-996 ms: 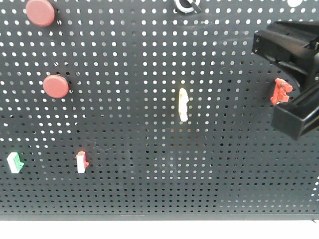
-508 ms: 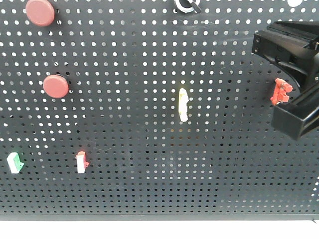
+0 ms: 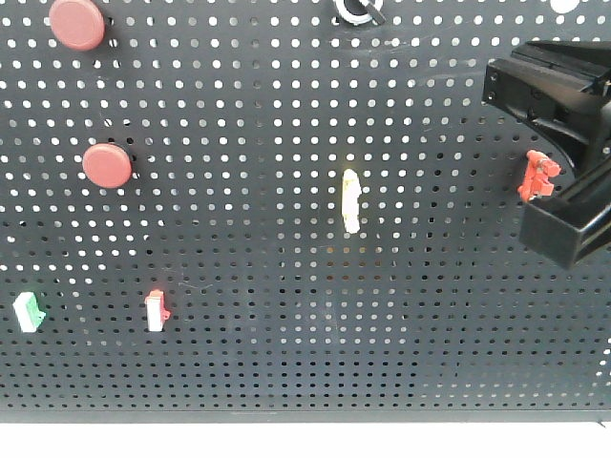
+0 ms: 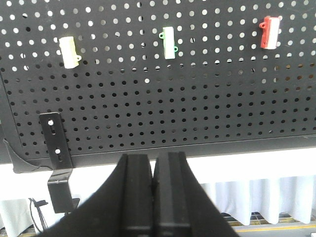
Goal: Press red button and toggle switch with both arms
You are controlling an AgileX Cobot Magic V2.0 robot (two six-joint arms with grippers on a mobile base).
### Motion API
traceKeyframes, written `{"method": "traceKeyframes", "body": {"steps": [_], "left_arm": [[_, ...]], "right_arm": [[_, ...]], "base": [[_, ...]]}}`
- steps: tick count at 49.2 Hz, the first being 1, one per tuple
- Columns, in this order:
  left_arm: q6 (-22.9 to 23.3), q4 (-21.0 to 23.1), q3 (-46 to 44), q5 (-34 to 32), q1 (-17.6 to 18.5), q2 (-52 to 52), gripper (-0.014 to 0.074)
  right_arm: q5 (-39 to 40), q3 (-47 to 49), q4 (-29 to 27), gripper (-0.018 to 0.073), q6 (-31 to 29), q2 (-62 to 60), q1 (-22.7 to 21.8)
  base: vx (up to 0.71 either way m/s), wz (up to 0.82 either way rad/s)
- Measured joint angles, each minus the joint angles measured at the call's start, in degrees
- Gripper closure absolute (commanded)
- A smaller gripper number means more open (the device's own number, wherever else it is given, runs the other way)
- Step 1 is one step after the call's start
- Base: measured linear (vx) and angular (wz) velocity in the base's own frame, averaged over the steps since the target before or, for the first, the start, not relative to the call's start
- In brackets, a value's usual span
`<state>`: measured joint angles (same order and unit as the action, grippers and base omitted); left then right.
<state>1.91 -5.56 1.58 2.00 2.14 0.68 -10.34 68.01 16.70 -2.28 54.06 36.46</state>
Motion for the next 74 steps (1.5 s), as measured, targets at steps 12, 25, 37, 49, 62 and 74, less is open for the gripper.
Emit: {"method": "traceKeyframes", "body": {"steps": [12, 25, 37, 49, 62, 74], "left_arm": [[0.0, 0.0, 0.0, 0.02, 0.0, 0.0, 0.0594], [0.0, 0.0, 0.0, 0.02, 0.0, 0.0, 0.0594], [0.0, 0.0, 0.0, 0.02, 0.0, 0.0, 0.0594], [0.0, 0.0, 0.0, 0.02, 0.0, 0.0, 0.0594], [0.0, 0.0, 0.0, 0.31, 0.0, 0.0, 0.0594], [0.0, 0.0, 0.0, 0.45, 0.0, 0.0, 0.0594]], "right_arm": [[-1.86, -3.6, 3.71, 0.0563, -4.52, -4.57, -1.31], [1.23, -27.22, 0.36, 0.0563, 0.35, -24.56, -21.21], [1.42, -49.94, -8.56, 0.0563, 1.67, -39.34, -32.28], [1.62, -66.26, -13.02, 0.0563, 4.56, -50.63, -35.74], [2.11, -69.77, -10.68, 0.0563, 9.86, -54.64, -35.46], [2.72, -69.77, -9.87, 0.0563, 10.22, -54.64, -35.46]], "base": [[0.0, 0.0], [0.0, 0.0], [0.0, 0.0], [0.0, 0.0], [0.0, 0.0], [0.0, 0.0]]}}
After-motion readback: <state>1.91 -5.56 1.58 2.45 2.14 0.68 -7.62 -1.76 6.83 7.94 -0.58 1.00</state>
